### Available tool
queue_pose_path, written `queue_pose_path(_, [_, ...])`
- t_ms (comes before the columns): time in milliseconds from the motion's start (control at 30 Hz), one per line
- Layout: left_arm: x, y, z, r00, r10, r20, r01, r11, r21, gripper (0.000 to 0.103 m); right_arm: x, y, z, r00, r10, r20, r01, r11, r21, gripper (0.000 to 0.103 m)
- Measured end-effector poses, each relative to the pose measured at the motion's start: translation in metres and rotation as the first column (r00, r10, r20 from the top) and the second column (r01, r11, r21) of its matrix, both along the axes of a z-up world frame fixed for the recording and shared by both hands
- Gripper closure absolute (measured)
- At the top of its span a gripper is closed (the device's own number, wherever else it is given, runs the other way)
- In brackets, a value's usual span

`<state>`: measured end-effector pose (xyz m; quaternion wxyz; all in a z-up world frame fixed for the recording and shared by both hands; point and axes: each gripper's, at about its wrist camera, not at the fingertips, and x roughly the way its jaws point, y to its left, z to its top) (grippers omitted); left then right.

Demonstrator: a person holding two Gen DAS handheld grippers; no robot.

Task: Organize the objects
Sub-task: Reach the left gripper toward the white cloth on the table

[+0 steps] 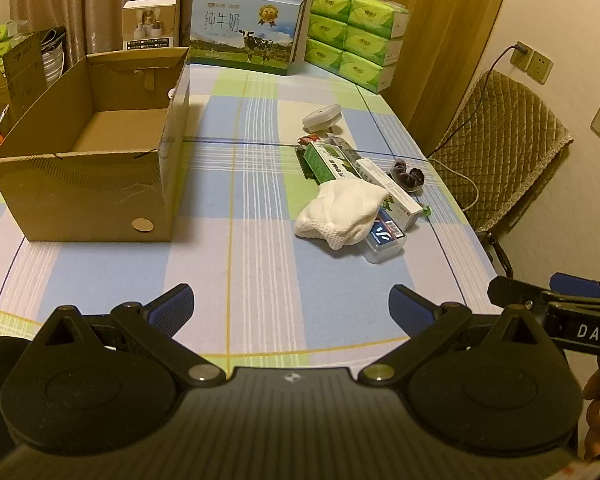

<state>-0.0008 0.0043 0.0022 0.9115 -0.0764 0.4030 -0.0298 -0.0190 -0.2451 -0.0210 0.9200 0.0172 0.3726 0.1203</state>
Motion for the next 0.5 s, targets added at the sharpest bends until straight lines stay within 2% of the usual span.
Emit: queue_pose_path(500, [0.0033, 0.0027, -0.0017, 1.000, -0.002, -0.008, 0.002, 1.000, -0.011, 0.001, 0.0011, 0.0016, -0.0047, 1.000, 0.002, -0.001, -0.002, 1.000, 0.000, 0.002])
